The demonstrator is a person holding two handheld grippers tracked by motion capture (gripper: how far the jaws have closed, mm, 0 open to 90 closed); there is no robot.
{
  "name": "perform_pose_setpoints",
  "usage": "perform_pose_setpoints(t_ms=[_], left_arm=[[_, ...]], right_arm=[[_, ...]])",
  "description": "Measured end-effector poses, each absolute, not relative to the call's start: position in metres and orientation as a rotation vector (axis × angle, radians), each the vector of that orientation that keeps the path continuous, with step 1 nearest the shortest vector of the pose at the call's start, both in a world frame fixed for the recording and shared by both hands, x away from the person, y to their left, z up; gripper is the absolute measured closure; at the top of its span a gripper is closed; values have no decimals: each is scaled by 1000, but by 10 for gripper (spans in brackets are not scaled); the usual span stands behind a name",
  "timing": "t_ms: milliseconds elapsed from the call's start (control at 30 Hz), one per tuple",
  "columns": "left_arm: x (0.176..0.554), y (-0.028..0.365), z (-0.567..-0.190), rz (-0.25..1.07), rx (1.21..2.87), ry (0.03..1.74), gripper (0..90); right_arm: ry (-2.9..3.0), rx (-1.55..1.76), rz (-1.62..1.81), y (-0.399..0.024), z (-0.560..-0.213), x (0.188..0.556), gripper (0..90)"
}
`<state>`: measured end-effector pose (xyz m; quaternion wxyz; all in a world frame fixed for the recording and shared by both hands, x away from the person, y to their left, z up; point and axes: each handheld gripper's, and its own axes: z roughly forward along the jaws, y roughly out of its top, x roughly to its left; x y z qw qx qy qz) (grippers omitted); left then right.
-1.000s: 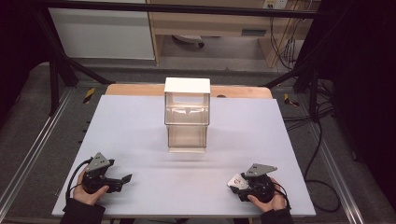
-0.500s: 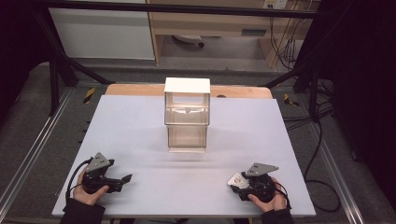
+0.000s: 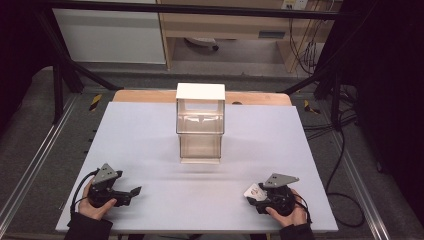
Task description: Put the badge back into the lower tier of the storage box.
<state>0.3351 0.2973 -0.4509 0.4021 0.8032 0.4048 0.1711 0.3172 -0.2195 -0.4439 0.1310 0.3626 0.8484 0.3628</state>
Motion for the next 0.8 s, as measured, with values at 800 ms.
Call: perform_pose_setpoints(t_ms=[800], left_arm=[[335, 297, -451, 435, 2026, 1025, 41]], right_arm=[[2420, 1036, 1098, -215, -434, 318, 333]])
